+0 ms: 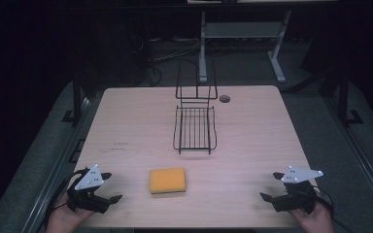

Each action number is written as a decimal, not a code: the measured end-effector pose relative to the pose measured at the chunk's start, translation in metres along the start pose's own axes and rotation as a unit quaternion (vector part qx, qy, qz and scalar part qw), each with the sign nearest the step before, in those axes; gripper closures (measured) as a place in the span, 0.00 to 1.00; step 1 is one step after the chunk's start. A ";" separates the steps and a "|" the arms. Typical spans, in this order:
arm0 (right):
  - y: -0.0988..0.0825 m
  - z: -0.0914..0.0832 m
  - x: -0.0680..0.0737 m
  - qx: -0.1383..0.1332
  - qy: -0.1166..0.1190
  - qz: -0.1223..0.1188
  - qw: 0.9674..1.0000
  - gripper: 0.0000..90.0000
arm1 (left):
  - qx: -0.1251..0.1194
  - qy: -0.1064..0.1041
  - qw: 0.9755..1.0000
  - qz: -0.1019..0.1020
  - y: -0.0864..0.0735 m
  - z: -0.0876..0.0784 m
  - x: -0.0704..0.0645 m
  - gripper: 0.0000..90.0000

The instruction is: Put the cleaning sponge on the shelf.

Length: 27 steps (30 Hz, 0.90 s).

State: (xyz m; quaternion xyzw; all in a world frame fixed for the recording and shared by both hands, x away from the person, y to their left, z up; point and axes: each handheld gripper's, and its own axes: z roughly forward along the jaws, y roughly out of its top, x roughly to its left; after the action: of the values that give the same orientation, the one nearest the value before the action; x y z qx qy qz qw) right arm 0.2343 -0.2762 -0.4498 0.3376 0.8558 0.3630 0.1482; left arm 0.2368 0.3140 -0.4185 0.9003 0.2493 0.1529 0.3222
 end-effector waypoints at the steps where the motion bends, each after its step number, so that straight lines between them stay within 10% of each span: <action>1: 0.000 0.000 0.000 0.000 0.000 0.001 1.000 0.16 | 0.000 -0.001 1.000 0.001 0.001 0.000 0.000 0.19; 27: 0.003 0.001 0.002 0.000 0.013 -0.003 1.000 0.15 | 0.020 -0.042 0.998 0.050 0.051 0.011 0.003 0.19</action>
State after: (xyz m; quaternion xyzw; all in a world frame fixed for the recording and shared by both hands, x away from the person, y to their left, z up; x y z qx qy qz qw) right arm 0.2350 -0.2727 -0.4485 0.3303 0.8584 0.3673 0.1380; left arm 0.2616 0.2760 -0.3929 0.9234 0.1937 0.1259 0.3064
